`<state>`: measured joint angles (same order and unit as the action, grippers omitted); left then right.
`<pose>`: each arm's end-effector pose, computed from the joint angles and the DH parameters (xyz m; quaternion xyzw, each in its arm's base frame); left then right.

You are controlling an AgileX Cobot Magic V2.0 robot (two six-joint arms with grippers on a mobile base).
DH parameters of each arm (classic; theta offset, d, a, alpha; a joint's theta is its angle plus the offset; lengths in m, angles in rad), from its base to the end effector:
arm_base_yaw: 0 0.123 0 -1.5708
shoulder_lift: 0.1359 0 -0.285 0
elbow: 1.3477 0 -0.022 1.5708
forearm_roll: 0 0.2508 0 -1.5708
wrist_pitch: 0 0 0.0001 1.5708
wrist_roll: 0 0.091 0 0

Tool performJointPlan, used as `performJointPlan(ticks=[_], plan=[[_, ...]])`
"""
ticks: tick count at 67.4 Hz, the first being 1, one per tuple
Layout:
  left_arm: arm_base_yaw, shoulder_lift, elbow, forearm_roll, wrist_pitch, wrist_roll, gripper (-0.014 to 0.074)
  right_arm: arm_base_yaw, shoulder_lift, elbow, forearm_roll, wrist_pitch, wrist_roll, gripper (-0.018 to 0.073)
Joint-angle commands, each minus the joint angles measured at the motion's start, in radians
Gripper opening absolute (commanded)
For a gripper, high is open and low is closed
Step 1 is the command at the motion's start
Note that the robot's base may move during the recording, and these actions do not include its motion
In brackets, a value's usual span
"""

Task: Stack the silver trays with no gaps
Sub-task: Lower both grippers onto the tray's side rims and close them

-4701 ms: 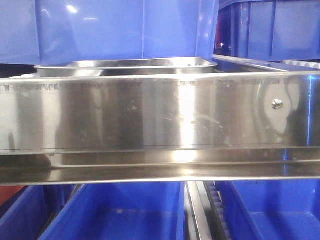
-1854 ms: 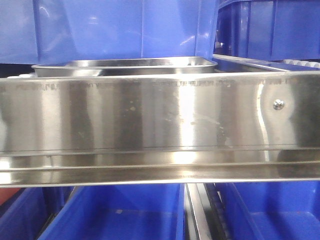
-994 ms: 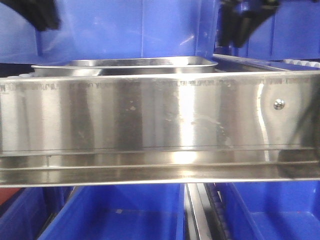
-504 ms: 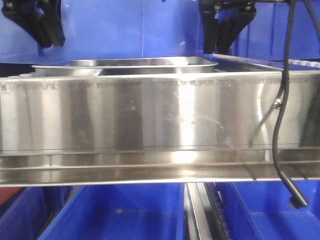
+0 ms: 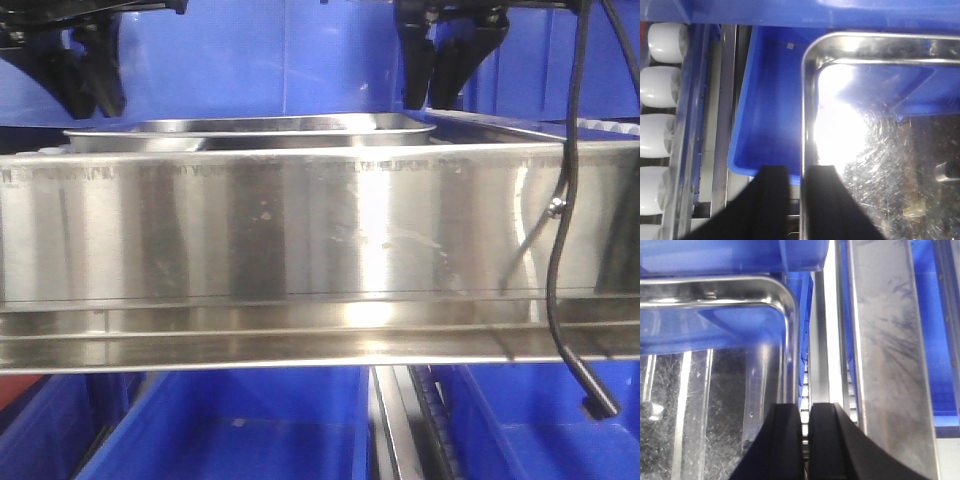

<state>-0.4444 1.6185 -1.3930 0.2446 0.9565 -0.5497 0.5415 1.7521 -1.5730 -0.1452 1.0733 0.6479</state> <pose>0.3196 -0.1322 0.3117 -0.0060 0.9656 -0.0119 0.2598 0.3286 0.1842 0.3099 0.0309 0.9767 0.0550 0.2053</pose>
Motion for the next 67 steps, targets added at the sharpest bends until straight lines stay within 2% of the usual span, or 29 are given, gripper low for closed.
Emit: performJointPlan(ticks=[1, 8, 14, 67], plan=[[-0.004, -0.005, -0.001, 0.001, -0.011, -0.011, 0.0193, 0.001, 0.0, -0.009, 0.004, 0.0, 0.002, 0.0064], [-0.004, -0.005, -0.001, 0.001, -0.03, -0.011, 0.0239, 0.001, 0.003, -0.009, 0.031, -0.007, 0.002, 0.0193], [-0.004, -0.005, -0.001, -0.004, -0.041, -0.011, 0.0232, 0.001, 0.005, -0.009, 0.035, -0.011, 0.002, 0.025], [-0.002, 0.09, 0.001, -0.042, -0.046, -0.011, 0.023, 0.001, 0.061, -0.009, 0.043, -0.036, 0.002, 0.0244]])
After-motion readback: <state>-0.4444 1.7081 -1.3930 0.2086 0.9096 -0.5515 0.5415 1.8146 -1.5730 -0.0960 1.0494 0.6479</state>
